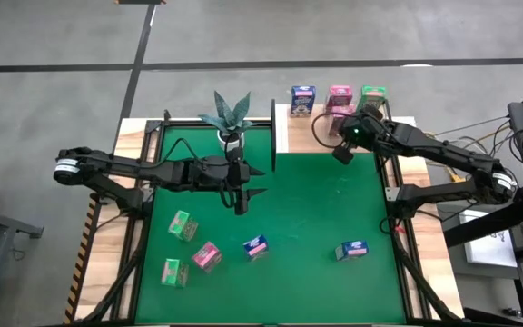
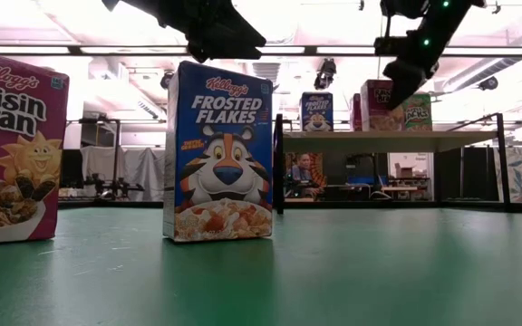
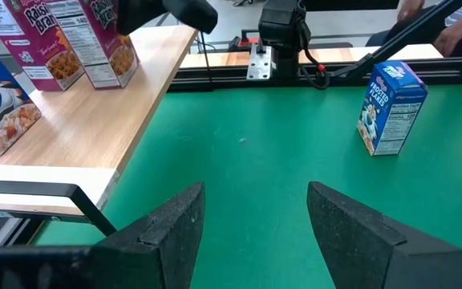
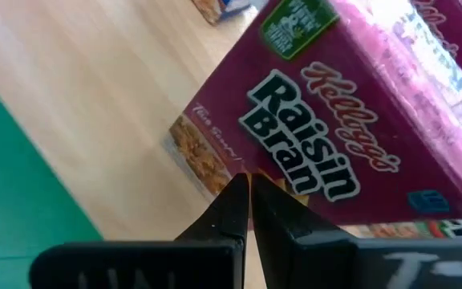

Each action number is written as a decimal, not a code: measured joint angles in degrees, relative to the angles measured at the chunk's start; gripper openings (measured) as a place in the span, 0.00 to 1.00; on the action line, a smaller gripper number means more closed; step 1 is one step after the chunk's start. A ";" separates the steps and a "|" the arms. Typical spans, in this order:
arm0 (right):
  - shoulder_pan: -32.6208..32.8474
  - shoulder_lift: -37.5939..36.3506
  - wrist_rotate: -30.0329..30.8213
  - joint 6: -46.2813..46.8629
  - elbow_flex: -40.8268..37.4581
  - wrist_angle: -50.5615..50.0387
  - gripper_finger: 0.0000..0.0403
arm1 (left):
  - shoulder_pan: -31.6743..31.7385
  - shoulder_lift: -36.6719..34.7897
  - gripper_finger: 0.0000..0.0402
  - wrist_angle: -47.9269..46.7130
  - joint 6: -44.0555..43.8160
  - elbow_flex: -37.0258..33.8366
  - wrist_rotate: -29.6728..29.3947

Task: Stack cereal on shelf
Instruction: Put the right pink cereal box on the shelf aligned with the other pink cereal box, then put the right blue cereal box on the shelf aligned with the other blue cereal box

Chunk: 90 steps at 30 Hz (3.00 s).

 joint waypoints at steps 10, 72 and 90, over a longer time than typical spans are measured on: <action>0.00 1.59 1.15 -1.50 -0.05 2.88 0.02 | 0.00 0.00 0.51 0.00 0.02 0.00 0.00; 43.87 -3.76 -26.60 29.05 0.27 -10.62 0.02 | 0.00 0.00 0.51 0.04 -1.27 0.00 0.02; 73.48 -0.56 -7.06 43.06 0.27 -10.95 0.15 | 0.00 0.00 0.51 1.63 -6.20 0.00 0.02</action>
